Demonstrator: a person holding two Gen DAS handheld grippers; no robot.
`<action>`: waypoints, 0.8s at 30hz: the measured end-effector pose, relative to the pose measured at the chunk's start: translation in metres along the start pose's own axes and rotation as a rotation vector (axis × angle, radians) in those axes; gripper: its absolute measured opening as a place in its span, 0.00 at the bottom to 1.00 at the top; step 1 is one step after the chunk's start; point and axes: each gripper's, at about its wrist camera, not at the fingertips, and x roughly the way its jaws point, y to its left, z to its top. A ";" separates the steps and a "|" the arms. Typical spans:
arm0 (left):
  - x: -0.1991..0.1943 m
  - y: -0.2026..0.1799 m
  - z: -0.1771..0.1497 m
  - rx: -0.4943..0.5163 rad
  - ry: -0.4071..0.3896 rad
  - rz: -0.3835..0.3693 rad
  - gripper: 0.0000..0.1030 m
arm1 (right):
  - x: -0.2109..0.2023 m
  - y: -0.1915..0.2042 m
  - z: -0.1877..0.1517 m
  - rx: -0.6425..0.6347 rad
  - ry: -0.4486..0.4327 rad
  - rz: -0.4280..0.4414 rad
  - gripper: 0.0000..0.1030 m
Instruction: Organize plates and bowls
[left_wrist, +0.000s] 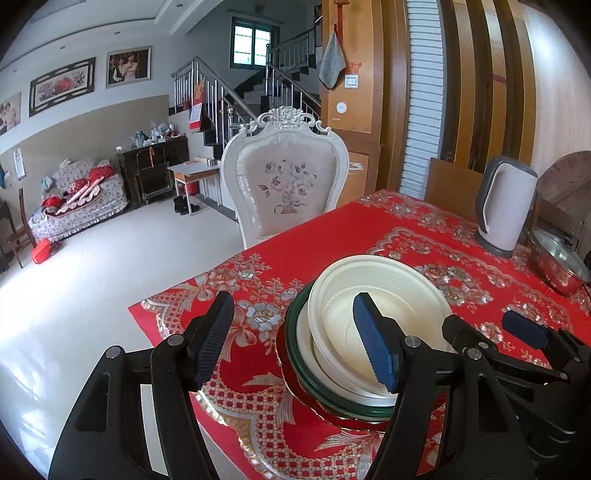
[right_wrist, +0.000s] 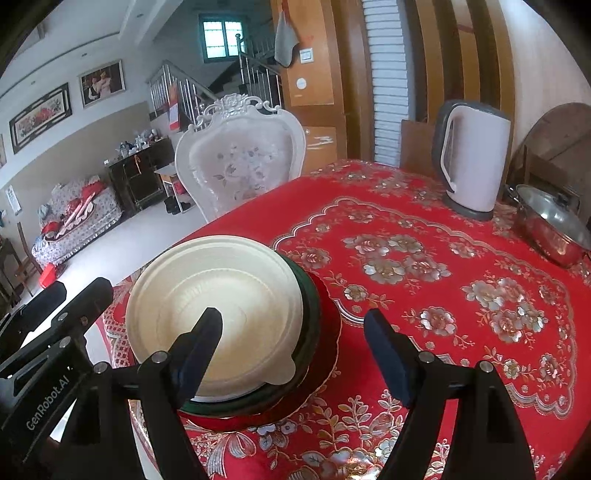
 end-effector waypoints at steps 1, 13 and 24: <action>0.000 0.000 0.000 0.000 -0.001 -0.002 0.66 | 0.000 0.001 0.000 -0.001 0.000 0.002 0.77; -0.002 -0.002 0.003 0.007 -0.015 -0.010 0.67 | 0.000 0.004 0.000 -0.014 0.004 -0.001 0.77; -0.009 -0.012 0.001 0.082 -0.036 0.047 0.68 | -0.001 -0.001 0.000 -0.008 0.003 -0.004 0.77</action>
